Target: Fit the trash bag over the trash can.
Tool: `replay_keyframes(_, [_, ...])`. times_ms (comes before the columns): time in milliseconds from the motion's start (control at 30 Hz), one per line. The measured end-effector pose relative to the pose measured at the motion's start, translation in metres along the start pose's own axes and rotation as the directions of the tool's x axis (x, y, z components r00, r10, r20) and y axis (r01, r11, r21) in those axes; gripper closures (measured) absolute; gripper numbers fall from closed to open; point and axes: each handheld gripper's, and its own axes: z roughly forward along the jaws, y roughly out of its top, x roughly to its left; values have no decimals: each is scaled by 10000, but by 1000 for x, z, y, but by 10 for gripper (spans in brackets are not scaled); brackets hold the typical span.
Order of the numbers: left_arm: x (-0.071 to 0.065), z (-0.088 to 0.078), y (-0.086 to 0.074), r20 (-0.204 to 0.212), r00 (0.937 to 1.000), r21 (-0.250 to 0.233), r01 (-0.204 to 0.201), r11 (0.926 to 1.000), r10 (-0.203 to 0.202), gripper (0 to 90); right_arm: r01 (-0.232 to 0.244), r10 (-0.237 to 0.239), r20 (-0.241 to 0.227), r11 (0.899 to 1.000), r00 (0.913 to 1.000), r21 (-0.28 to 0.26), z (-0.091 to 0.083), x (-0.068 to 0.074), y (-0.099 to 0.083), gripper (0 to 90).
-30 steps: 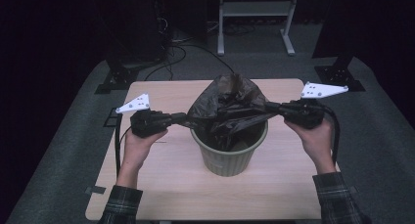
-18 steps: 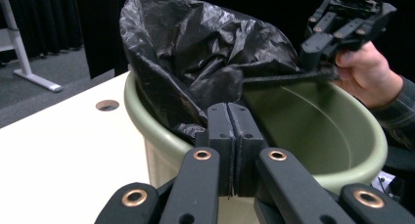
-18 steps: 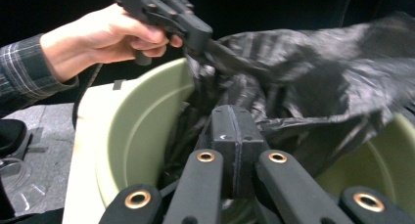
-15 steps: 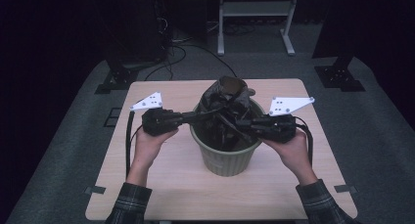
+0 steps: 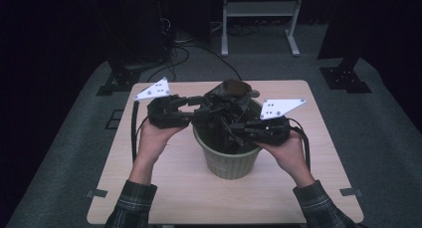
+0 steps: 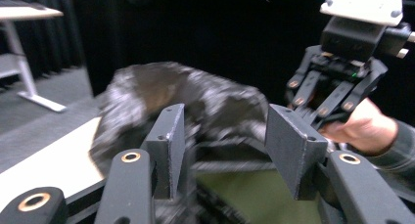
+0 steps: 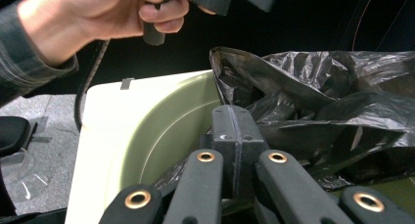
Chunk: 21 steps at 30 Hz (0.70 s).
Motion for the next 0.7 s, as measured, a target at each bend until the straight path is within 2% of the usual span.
replay_keyframes(133, [-5,26,12,472,9989,537,-22,9986,-4,483,107,-106,-74,9999,9999,108,5,2,2,900])
replay_keyframes(367, [-9,60,21,719,9974,1125,-37,9936,-44,463,269,-266,-116,9994,9996,216,11,4,4,900])
replay_keyframes(567, [-10,77,21,399,9992,1766,-158,9842,88,462,347,-345,-125,9992,9993,191,11,5,4,900])
replay_keyframes(667, [-8,82,20,147,9994,2082,-332,9775,308,559,380,-376,-194,9991,9991,184,11,7,5,900])
replay_keyframes(700, [-7,82,19,195,9992,2110,-395,9767,362,712,426,-422,-230,9989,9988,177,11,8,5,900])
